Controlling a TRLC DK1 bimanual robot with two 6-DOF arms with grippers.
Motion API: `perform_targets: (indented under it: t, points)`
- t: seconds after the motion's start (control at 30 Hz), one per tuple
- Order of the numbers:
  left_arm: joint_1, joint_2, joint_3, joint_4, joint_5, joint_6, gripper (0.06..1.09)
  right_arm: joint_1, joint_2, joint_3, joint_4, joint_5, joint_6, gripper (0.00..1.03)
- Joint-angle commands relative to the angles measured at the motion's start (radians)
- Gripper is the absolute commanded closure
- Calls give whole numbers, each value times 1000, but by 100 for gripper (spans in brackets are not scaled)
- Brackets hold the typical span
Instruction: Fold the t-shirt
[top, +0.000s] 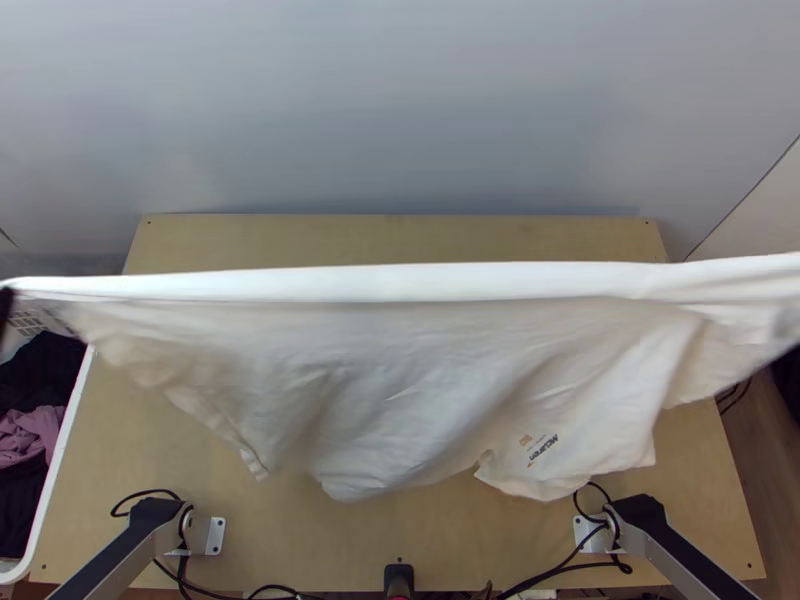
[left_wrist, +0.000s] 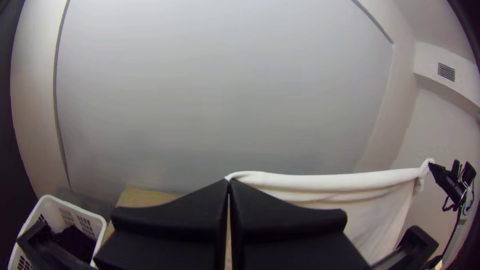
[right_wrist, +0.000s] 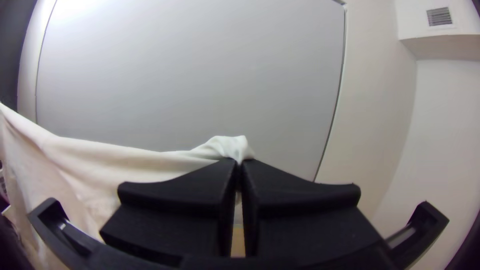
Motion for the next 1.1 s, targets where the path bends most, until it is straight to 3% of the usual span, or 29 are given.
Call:
perform_targets:
  t: [0.0,0.2,0.4,0.63,1.07]
  points:
    - [-3,31,-187,11,91,-36,105,62,-19,-267,47,-47,93,100]
    - [-36,111,-361,189,92,-90,105,111,-10,-603,250,-70,144,100]
    - [-46,229,-483,364,81,-125,105,60,136,-722,424,-140,194,100]
    - [-49,389,-574,549,29,-171,105,-41,407,-636,533,-243,263,100]
    - [-40,712,-488,781,-29,-249,105,-90,872,-270,547,-260,383,100]
